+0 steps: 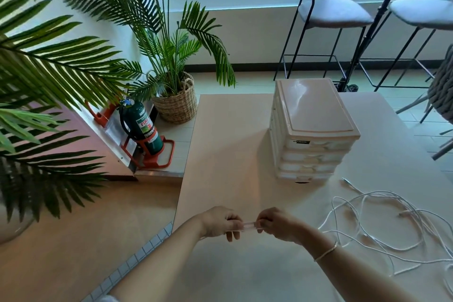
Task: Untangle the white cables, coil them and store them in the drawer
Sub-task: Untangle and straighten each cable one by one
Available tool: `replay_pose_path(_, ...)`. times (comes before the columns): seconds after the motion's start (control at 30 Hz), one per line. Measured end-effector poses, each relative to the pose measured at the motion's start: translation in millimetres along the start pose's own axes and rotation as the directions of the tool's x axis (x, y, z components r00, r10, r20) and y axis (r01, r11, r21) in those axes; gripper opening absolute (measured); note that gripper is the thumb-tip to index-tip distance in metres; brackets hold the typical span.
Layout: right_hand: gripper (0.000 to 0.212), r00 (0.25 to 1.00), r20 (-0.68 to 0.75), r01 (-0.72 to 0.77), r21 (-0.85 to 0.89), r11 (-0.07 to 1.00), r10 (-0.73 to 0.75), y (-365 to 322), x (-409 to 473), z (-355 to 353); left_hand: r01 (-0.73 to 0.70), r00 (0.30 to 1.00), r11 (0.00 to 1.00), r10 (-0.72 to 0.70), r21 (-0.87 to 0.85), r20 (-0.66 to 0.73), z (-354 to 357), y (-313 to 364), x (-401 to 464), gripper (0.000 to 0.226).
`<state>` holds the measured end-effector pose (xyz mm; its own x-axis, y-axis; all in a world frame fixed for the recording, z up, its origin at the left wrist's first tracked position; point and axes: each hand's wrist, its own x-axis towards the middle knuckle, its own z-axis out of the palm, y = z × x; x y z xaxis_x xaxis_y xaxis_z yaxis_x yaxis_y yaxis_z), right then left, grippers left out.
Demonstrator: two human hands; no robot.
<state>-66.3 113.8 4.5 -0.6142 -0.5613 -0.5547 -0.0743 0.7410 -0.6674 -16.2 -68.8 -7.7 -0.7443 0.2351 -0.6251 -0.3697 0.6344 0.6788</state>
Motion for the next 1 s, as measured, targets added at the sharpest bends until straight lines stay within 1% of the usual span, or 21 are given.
replay_pose_path(0.1,0.035,1.0,-0.021,0.012,-0.047,0.999,-0.013,0.9,0.4,1.0,0.013,0.999,0.994,-0.016,0.106,0.031,-2.8,-1.9,-0.3,0.026)
replay_pose_path(0.17,0.036,0.998,-0.069,-0.001,-0.056,0.998,-0.003,4.9,2.5,4.3,0.021,0.998,0.986,-0.031,0.168,0.058,-2.3,-1.2,-0.4,0.027)
replay_pose_path(0.23,0.039,0.99,-0.14,-0.014,-0.033,0.999,0.009,8.8,5.8,7.6,0.008,0.997,0.983,-0.022,0.185,0.076,0.6,0.4,0.5,0.027)
replay_pose_path(0.3,0.04,0.983,-0.18,-0.026,-0.038,0.999,0.019,9.6,8.7,9.6,0.003,0.998,0.98,-0.015,0.199,0.054,4.1,1.4,3.2,0.026)
replay_pose_path(0.37,0.039,0.984,-0.176,-0.029,-0.081,0.996,0.015,10.2,10.8,11.4,0.024,1.0,0.984,-0.024,0.177,-0.002,9.0,1.5,6.4,0.025)
replay_pose_path(0.5,0.039,0.99,-0.139,-0.026,-0.109,0.994,0.011,9.6,6.3,11.1,0.06,0.995,0.996,-0.055,0.06,-0.083,15.4,3.3,12.8,0.024)
replay_pose_path(0.57,0.031,0.999,-0.052,0.002,-0.137,0.991,-0.009,5.0,0.1,11.8,0.069,0.988,0.997,-0.064,0.034,-0.144,13.2,1.7,13.9,0.021)
replay_pose_path(0.63,0.024,0.999,0.039,0.031,-0.155,0.987,-0.025,2.5,-5.6,10.5,0.073,0.987,0.996,-0.065,0.047,-0.147,11.5,1.7,12.9,0.018)
replay_pose_path(0.67,0.024,0.998,0.05,0.039,-0.167,0.985,-0.031,2.7,-6.9,8.6,0.069,0.989,0.997,-0.063,0.039,-0.134,11.8,1.6,12.3,0.017)
replay_pose_path(0.73,0.024,0.999,0.014,0.037,-0.164,0.986,-0.035,3.6,-6.4,5.0,0.057,0.994,0.998,-0.058,-0.023,-0.089,13.0,3.0,8.8,0.016)
replay_pose_path(0.8,0.023,0.999,-0.043,0.023,-0.141,0.99,-0.029,5.2,-4.3,3.3,0.072,0.997,0.996,-0.073,-0.053,-0.027,13.2,5.6,5.9,0.021)
replay_pose_path(0.87,0.023,0.996,-0.083,0.019,-0.169,0.985,-0.033,5.7,-2.5,3.4,0.094,0.996,0.995,-0.094,-0.015,0.005,13.4,7.0,5.4,0.028)
replay_pose_path(0.97,0.028,0.994,-0.102,0.019,-0.178,0.984,-0.037,6.2,-0.1,4.0,0.068,0.997,0.991,-0.064,0.113,-0.036,12.7,7.6,5.3,0.03)
replay_pose_path(1.0,0.032,0.994,-0.104,0.021,-0.166,0.986,-0.039,6.0,0.1,3.9,0.062,0.998,0.991,-0.059,0.119,-0.026,13.0,7.4,5.0,0.031)
